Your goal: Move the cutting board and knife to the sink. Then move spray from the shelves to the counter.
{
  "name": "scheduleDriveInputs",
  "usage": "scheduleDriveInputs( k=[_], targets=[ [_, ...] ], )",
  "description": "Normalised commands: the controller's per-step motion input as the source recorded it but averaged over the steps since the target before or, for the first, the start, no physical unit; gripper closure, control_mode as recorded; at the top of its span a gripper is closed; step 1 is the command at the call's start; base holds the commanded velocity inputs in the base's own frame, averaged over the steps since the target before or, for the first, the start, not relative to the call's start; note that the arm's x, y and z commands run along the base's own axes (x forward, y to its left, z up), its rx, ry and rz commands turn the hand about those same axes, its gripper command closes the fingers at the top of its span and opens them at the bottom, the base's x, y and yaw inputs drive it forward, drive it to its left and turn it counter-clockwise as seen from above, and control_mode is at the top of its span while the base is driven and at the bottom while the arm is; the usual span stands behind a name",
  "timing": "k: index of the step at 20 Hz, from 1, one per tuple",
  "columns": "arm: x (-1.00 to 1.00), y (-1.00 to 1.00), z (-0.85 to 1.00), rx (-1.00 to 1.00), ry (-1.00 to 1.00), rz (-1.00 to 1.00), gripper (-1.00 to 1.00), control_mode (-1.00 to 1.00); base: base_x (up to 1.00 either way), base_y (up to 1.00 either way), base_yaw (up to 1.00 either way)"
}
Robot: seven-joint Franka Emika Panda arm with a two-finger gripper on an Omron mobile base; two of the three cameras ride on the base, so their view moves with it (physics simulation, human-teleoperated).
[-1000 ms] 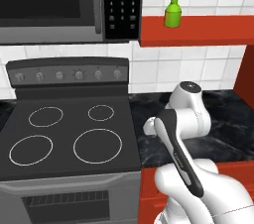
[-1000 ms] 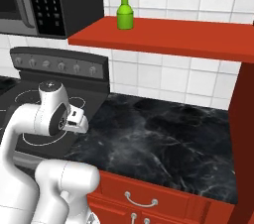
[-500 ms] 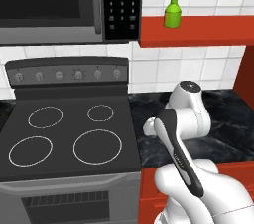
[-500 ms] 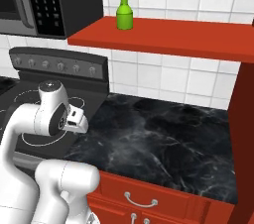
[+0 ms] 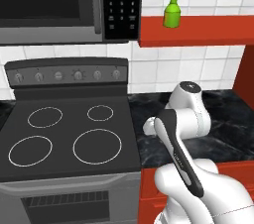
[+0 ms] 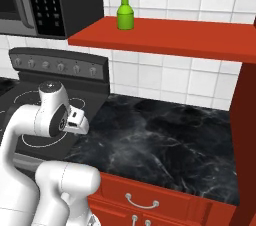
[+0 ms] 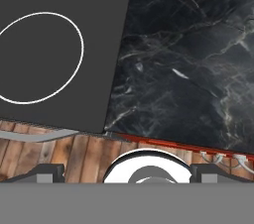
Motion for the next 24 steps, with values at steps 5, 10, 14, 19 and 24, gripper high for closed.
scheduleDriveInputs(
  k=[5, 10, 14, 19, 24],
  targets=[
    [0.00, 0.00, 0.00, 0.00, 0.00, 0.00, -1.00, 1.00, 0.00, 0.00, 0.00],
    [0.01, 0.03, 0.01, 0.00, -0.05, 0.00, -1.00, -1.00, 0.01, 0.00, 0.00],
    [0.01, 0.12, 0.19, -0.06, -0.51, 0.00, -1.00, -1.00, 0.00, 0.00, 0.00],
    [0.00, 0.02, 0.31, -0.14, -0.54, -0.03, -1.00, -1.00, 0.00, 0.00, 0.00],
    [0.09, -0.02, 0.32, -0.10, -0.30, -0.09, -1.00, -1.00, 0.00, 0.00, 0.00]
  ],
)
